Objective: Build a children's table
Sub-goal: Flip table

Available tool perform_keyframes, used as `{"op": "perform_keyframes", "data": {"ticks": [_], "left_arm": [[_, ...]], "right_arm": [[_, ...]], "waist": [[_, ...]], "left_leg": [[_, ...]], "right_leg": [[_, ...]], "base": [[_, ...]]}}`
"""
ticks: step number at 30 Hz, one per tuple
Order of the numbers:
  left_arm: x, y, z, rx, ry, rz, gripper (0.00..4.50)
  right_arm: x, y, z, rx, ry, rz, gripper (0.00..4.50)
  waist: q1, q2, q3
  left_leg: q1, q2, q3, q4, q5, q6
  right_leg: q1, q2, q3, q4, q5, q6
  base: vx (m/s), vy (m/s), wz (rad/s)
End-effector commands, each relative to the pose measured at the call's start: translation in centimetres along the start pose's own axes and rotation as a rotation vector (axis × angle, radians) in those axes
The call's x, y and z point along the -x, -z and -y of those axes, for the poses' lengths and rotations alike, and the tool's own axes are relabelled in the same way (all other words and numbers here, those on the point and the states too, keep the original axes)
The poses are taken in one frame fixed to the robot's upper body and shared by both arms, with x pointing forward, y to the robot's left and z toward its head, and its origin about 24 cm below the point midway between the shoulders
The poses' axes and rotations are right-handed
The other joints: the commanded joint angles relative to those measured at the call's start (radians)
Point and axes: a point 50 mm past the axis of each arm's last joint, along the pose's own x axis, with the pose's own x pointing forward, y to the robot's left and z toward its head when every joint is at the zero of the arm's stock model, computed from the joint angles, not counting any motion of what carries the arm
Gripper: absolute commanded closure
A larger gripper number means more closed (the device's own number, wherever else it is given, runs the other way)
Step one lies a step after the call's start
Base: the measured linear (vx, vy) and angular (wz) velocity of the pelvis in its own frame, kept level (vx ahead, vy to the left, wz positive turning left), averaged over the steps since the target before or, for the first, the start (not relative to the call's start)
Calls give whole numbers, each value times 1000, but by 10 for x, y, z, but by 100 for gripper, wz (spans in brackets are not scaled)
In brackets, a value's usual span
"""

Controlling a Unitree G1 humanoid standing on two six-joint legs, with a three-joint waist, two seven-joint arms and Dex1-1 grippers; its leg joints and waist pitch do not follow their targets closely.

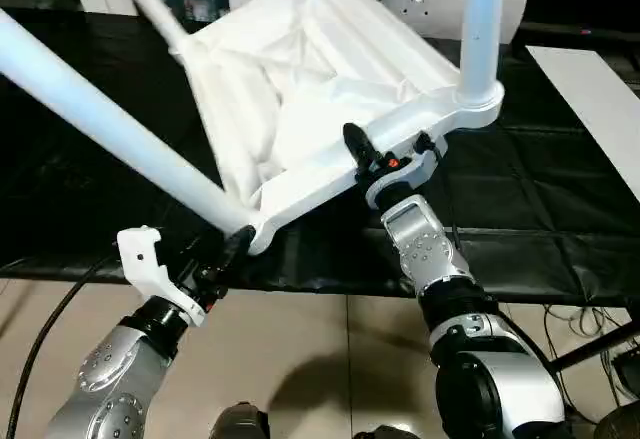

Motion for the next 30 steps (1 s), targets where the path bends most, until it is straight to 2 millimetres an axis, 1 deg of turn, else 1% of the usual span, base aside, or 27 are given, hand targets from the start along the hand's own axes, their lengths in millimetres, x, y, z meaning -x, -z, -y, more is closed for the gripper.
{"op": "perform_keyframes", "data": {"ticks": [1, 2, 3, 4, 5, 6, 7, 8, 9, 10, 11, 12, 13, 14, 15, 16, 17, 18, 19, 20, 21, 23, 24, 26, 29, 30], "left_arm": [[4, 3, 11, 4, 98, -40, 97], [10, 6, 12, -4, 119, -74, 90], [15, 8, 11, -21, 132, -103, 72], [17, 9, 11, -33, 136, -115, 56], [18, 8, 11, -57, 140, -122, 50], [18, 8, 11, -57, 140, -122, 48], [19, 7, 10, -83, 140, -122, 41], [20, 2, 10, -130, 147, -106, 27], [20, 2, 10, -130, 147, -106, 12], [20, 0, 10, -144, 153, -102, 12], [19, -7, 8, -199, 168, -87, 5], [18, -12, 8, -227, 181, -84, 1], [17, -15, 8, -247, 189, -86, 1], [17, -18, 8, -271, 198, -90, 0], [17, -18, 7, -279, 200, -92, 0], [17, -21, 6, -304, 205, -101, 0], [17, -21, 6, -305, 205, -101, 0], [17, -24, 6, -317, 205, -98, 0], [16, -32, 7, -352, 221, -90, 0], [15, -37, 7, -369, 231, -84, 0], [14, -40, 8, -381, 242, -80, 0], [13, -43, 9, -388, 250, -77, 0], [12, -46, 10, -402, 257, -74, 0], [10, -54, 14, -433, 259, -69, 0], [6, -62, 19, -461, 263, -55, 0], [5, -66, 21, -474, 266, -50, 0]], "right_arm": [[-15, -31, -33, 132, -93, 144, 232], [-13, -36, -31, 163, -83, 157, 232], [-12, -40, -30, 195, -81, 159, 232], [-11, -41, -29, 211, -82, 158, 232], [-9, -45, -28, 257, -76, 161, 232], [-9, -45, -28, 257, -76, 161, 232], [-8, -48, -28, 295, -71, 162, 232], [-5, -55, -27, 374, -47, 164, 232], [-5, -55, -27, 374, -47, 164, 232], [-4, -57, -27, 397, -39, 164, 232], [-2, -63, -25, 480, 16, 162, 232], [-1, -66, -23, 515, 49, 162, 232], [0, -68, -21, 533, 77, 165, 232], [0, -71, -19, 552, 114, 169, 232], [1, -72, -18, 558, 122, 173, 232], [2, -75, -17, 575, 144, 186, 232], [2, -76, -17, 578, 146, 187, 232], [3, -78, -17, 604, 155, 195, 232], [5, -84, -16, 635, 197, 212, 232], [6, -87, -17, 647, 214, 219, 232], [7, -89, -18, 662, 221, 219, 232], [7, -90, -20, 684, 223, 217, 232], [8, -91, -22, 726, 228, 209, 232], [11, -94, -24, 822, 242, 196, 232], [14, -97, -23, 905, 275, 180, 232], [15, -99, -23, 933, 295, 176, 232]], "waist": [[-6, 21, -80], [-5, 19, -81], [-6, 16, -81], [-6, 19, -82], [-6, 17, -81], [-5, 20, -81], [-5, 18, -80], [-5, 16, -81], [-3, 17, -81], [-5, 17, -81], [-3, 18, -82], [-1, 19, -83], [-1, 19, -84], [2, 22, -82], [1, 20, -81], [0, 22, -81], [0, 22, -80], [0, 23, -79], [-1, 21, -80], [1, 23, -82], [0, 22, -81], [-1, 23, -81], [-2, 23, -81], [-4, 21, -81], [-4, 20, -82], [-5, 21, -82]], "left_leg": [[31, 50, -4, -77, -151, -9], [32, 49, -2, -76, -146, -9], [31, 49, -1, -76, -141, -9], [30, 47, -2, -75, -134, -7], [30, 47, 0, -75, -135, -6], [32, 47, -1, -76, -137, -9], [32, 48, -1, -77, -140, -11], [32, 48, -2, -78, -143, -16], [33, 48, -2, -78, -142, -17], [33, 48, -1, -78, -148, -23], [36, 46, 0, -77, -143, -27], [39, 44, -1, -76, -132, -35], [40, 44, 0, -75, -138, -36], [43, 44, 2, -78, -169, -50], [41, 44, 1, -80, -182, -57], [39, 44, -1, -83, -207, -73], [41, 43, 0, -84, -235, -82], [40, 43, -2, -87, -264, -93], [40, 42, -2, -87, -271, -96], [43, 42, -2, -86, -276, -100], [43, 41, -2, -87, -281, -101], [39, 41, -3, -87, -280, -105], [39, 40, -3, -86, -283, -108], [36, 38, -3, -86, -271, -108], [37, 37, -1, -83, -264, -111], [35, 35, -1, -82, -259, -114]], "right_leg": [[35, -68, 39, -61, 54, -217], [34, -68, 39, -60, 60, -213], [35, -66, 39, -61, 62, -210], [36, -66, 40, -59, 69, -203], [35, -66, 41, -62, 68, -198], [34, -65, 41, -61, 65, -194], [33, -65, 41, -63, 59, -190], [35, -65, 40, -63, 51, -184], [34, -65, 40, -63, 52, -178], [33, -64, 41, -62, 50, -172], [32, -63, 42, -63, 50, -165], [30, -59, 41, -61, 55, -153], [28, -58, 40, -60, 54, -150], [24, -58, 41, -64, 24, -143], [24, -60, 42, -65, 10, -141], [27, -61, 42, -66, -22, -133], [23, -61, 43, -67, -52, -126], [22, -62, 44, -71, -86, -120], [24, -62, 45, -72, -97, -118], [20, -61, 45, -72, -107, -113], [19, -60, 45, -73, -111, -111], [21, -61, 45, -72, -114, -109], [20, -59, 45, -72, -119, -109], [21, -59, 45, -71, -115, -104], [20, -58, 46, -73, -122, -100], [22, -57, 46, -73, -122, -99]], "base": [[0, 0, 0], [0, 0, 0], [0, 0, 0], [0, 0, 0], [0, 0, 0], [0, 0, 0], [0, 0, 0], [0, 0, 0], [0, 0, 0], [0, 0, 0], [0, 0, 0], [0, 0, 0], [0, 0, 0], [0, 0, 0], [0, 0, 0], [0, 0, 0], [0, 0, 0], [0, 0, 0], [0, 0, 0], [0, 0, 0], [0, 0, 0], [0, 0, 0], [0, 0, 0], [0, 0, 0], [0, 0, 0], [0, 0, 0]]}}
